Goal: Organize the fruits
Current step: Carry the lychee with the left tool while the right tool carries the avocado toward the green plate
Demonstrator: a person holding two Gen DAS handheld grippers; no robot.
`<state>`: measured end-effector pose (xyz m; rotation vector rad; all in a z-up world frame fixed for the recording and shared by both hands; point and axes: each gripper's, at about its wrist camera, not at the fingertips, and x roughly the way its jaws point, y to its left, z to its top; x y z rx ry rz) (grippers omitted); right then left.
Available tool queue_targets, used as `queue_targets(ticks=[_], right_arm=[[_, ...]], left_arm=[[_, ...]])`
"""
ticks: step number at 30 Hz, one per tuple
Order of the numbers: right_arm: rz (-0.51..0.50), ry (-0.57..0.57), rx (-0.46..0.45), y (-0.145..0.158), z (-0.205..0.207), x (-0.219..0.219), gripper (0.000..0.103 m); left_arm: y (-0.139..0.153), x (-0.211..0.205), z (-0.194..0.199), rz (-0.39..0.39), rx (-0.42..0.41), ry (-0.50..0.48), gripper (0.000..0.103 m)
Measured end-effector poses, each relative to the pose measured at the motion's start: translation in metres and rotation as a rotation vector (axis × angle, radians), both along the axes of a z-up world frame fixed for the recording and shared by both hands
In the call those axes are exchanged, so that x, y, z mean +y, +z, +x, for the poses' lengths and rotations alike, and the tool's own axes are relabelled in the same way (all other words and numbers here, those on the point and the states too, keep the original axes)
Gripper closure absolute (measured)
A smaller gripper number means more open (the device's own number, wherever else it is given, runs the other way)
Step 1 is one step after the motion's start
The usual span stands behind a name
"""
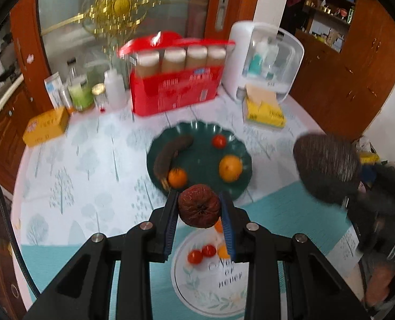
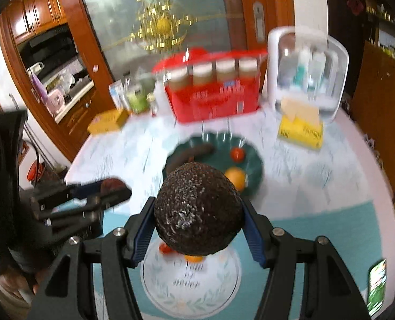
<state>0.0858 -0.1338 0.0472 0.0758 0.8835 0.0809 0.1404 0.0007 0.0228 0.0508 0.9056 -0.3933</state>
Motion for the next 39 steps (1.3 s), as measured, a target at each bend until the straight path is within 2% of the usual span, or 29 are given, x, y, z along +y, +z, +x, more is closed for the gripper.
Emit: queue_targets(ticks=[6,9,12,17,23,28,33,39], right_arm=[[-0.060,-0.030,-0.088,0.053,0.058,-0.009,0.042],[-0.076,-0.054,-0.104,0.061,0.088,-0.015,0.042],[-0.079,-0.065,-0.083,0.054,0.119,-0.024,0.042],[-0.098,-0.007,-0.012,0.006,0.160,-0.033,0.042],[-0.081,0.095,0.098,-0.074,0.181,-0.037,0.042],[-0.044,0.171,0.183,-0.131,0.198,-0.035,0.042],[-0.029,0.230,0.221,-0.166,0.204,-0.027,0.041],[-0.029,0.264,0.260,-0.197,0.210,-0.021,0.041]], left_arm=[[0.026,-0.014,0.023,0.026,-0.061,0.009,0.074],[0.022,-0.023,0.037,0.039,-0.062,0.021,0.074],[0.008,-0.030,0.051,0.040,-0.039,0.042,0.074],[-0.033,-0.043,0.074,0.032,0.009,0.106,0.074],[-0.094,-0.056,0.096,0.007,0.098,0.198,0.074],[-0.133,-0.068,0.104,-0.003,0.141,0.264,0.074],[-0.167,-0.075,0.107,0.011,0.184,0.307,0.074],[-0.186,-0.071,0.111,0.027,0.207,0.340,0.073]])
